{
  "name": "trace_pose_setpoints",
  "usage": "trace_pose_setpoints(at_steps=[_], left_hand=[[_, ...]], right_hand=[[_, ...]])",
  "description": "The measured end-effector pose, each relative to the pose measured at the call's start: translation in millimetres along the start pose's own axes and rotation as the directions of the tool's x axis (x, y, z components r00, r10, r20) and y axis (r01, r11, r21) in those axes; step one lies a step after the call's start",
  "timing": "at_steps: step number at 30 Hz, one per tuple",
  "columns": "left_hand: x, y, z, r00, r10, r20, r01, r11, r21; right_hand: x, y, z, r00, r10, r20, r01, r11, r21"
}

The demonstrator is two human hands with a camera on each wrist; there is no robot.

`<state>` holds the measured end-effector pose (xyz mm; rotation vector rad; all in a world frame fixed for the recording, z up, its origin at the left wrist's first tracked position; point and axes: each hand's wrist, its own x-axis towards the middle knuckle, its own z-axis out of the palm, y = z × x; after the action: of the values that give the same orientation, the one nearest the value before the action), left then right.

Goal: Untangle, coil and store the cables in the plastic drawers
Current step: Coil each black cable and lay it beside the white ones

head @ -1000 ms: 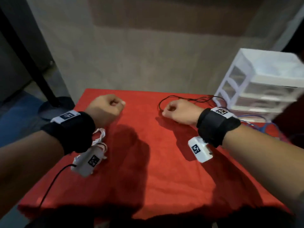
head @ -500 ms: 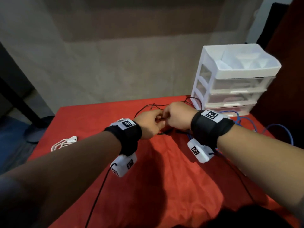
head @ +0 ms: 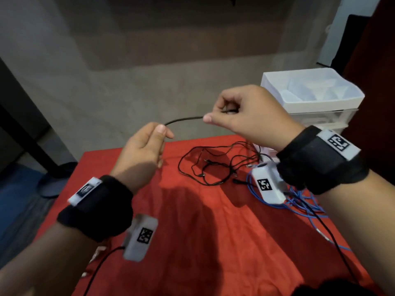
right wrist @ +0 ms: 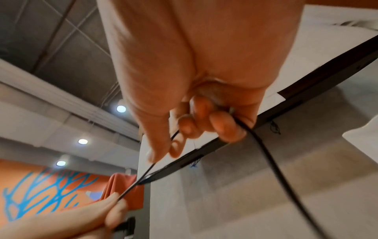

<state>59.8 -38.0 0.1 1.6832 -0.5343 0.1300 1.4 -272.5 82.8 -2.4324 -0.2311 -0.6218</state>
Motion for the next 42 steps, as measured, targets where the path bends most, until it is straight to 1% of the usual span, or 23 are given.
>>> trace_pose_setpoints(at_steps=[3,5,7,9,10,12,14,16,19,22,23,26,28,29,30,32,34,35,37,38,40,41,42], left_hand=[[-24,0,-33,0.984,-0.110,-0.141,0.079,0.975,-0.208],[-42,-4,-48,0.955,-0.245,-0.165,0.163,0.903,-0.396],[-60,-8,-51,0.921,-0.379,-0.087,0.264,0.774,-0.575],[-73,-11,-46,0.894,-0.445,0.054,0.364,0.650,-0.667],[-78,-12,-43,0.883,-0.456,0.112,0.405,0.620,-0.672],[-83,-12,-36,0.865,-0.475,0.160,0.453,0.605,-0.655],[-83,-12,-33,0.859,-0.494,0.134,0.453,0.611,-0.649],[-81,-13,-30,0.870,-0.480,0.111,0.425,0.617,-0.662],[-77,-20,-25,0.884,-0.441,0.157,0.418,0.593,-0.688],[-78,-28,-21,0.860,-0.455,0.230,0.484,0.586,-0.650],[-79,-31,-20,0.851,-0.470,0.232,0.497,0.584,-0.642],[-81,-35,-18,0.837,-0.504,0.214,0.513,0.587,-0.626],[-82,-35,-17,0.836,-0.512,0.198,0.521,0.624,-0.582],[-82,-35,-15,0.839,-0.512,0.182,0.522,0.666,-0.532],[-83,-36,-14,0.849,-0.505,0.156,0.516,0.730,-0.447],[-88,-36,-11,0.884,-0.447,0.138,0.467,0.865,-0.186],[-92,-34,-8,0.906,-0.386,0.173,0.388,0.921,0.025],[-93,-33,-10,0.911,-0.378,0.166,0.372,0.926,0.067],[-91,-29,-19,0.914,-0.395,0.094,0.398,0.918,-0.007],[-90,-27,-25,0.915,-0.397,0.071,0.402,0.913,-0.072],[-90,-24,-37,0.916,-0.377,0.137,0.393,0.912,-0.115],[-91,-21,-40,0.901,-0.378,0.212,0.406,0.908,-0.103],[-94,-20,-41,0.871,-0.388,0.302,0.426,0.902,-0.071]], right_hand=[[-12,6,9,0.996,-0.018,0.093,0.014,0.999,0.046],[-22,13,26,0.993,-0.018,0.117,0.003,0.992,0.129],[-35,20,47,0.992,0.016,0.126,-0.039,0.984,0.176],[-48,26,69,0.991,0.045,0.124,-0.064,0.986,0.155],[-52,29,78,0.989,0.054,0.137,-0.069,0.992,0.109],[-60,33,89,0.971,0.064,0.232,-0.048,0.996,-0.073],[-68,29,94,0.920,0.084,0.383,0.010,0.972,-0.236],[-77,19,98,0.858,0.063,0.510,0.090,0.959,-0.269],[-89,-2,109,0.780,-0.034,0.624,0.187,0.966,-0.181],[-94,-15,115,0.721,-0.093,0.687,0.127,0.992,0.001],[-93,-15,115,0.725,-0.098,0.682,0.102,0.994,0.034],[-89,-9,109,0.773,-0.101,0.626,0.081,0.995,0.061],[-88,-9,106,0.785,-0.104,0.611,0.058,0.994,0.095],[-88,-9,105,0.790,-0.113,0.602,0.056,0.992,0.113],[-87,-10,105,0.799,-0.127,0.588,0.067,0.990,0.122],[-84,-9,106,0.825,-0.149,0.545,0.090,0.987,0.133],[-79,-4,102,0.840,-0.172,0.514,0.110,0.983,0.150],[-76,1,100,0.847,-0.183,0.499,0.144,0.983,0.117],[-71,20,94,0.889,-0.158,0.430,0.204,0.977,-0.063],[-68,32,90,0.926,-0.106,0.361,0.173,0.972,-0.159],[-65,53,80,0.985,0.032,0.170,0.014,0.966,-0.259],[-63,62,77,0.988,0.111,0.106,-0.081,0.963,-0.258],[-63,68,75,0.978,0.190,0.087,-0.167,0.960,-0.223]])
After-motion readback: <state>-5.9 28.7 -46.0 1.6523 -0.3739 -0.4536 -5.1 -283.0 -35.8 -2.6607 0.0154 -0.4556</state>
